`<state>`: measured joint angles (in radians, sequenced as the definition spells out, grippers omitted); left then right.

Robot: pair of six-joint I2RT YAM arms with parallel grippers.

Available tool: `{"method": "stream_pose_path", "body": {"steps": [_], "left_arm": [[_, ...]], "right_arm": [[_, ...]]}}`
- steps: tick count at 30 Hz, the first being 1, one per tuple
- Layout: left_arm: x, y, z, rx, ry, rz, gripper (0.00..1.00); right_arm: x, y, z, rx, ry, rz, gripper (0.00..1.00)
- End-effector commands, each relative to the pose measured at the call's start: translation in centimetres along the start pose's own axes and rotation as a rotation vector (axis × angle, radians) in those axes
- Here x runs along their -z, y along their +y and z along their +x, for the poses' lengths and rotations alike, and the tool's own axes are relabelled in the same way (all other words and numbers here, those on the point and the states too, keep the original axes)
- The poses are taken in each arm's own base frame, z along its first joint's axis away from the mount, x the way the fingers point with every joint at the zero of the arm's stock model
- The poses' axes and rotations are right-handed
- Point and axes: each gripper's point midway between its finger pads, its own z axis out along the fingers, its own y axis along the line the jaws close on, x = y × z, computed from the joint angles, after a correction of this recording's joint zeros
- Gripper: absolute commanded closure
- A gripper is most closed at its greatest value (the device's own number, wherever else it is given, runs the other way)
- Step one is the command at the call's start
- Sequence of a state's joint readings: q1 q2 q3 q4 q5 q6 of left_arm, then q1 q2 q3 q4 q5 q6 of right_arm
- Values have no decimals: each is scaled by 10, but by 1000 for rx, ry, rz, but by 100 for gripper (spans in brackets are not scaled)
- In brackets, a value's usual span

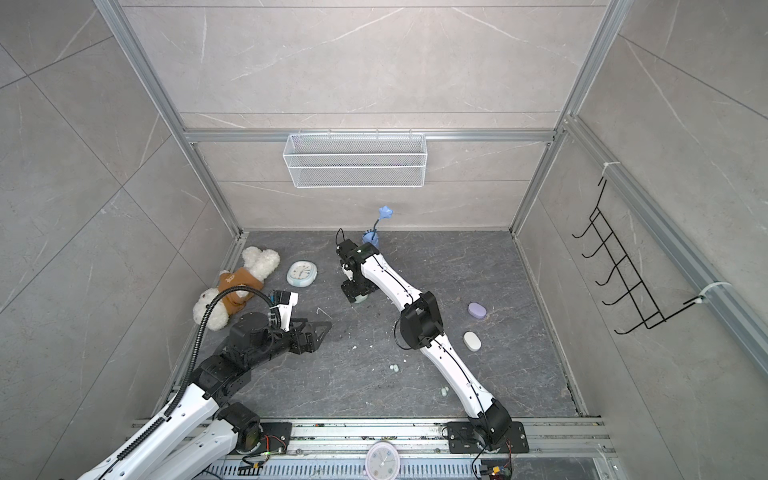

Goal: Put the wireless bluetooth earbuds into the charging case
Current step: 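Lower and close the right gripper on the pale green case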

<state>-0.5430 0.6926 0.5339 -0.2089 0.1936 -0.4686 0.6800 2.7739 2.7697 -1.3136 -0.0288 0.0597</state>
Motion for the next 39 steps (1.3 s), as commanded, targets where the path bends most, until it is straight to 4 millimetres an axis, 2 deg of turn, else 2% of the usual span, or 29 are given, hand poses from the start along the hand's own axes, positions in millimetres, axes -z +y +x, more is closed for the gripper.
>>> {"method": "stream_pose_path", "body": {"steps": [1, 7, 13, 16, 23, 39], "left_arm": [[5, -11, -16, -5, -47, 38, 1], [3, -12, -15, -25, -37, 46, 1], [0, -15, -16, -99, -7, 48, 1], [-3, -15, -18, -114, 3, 44, 1], [-3, -18, -18, -104, -12, 64, 1], [-1, -18, -17, -94, -12, 64, 1]], "right_arm": [[9, 2, -1, -13, -9, 12, 29], [27, 3, -5, -27, -37, 2, 31], [63, 8, -10, -60, -83, -24, 33], [73, 9, -12, -72, -100, -41, 34], [49, 3, -1, -56, -33, -6, 22], [9, -1, 1, -50, 4, 13, 20]]}}
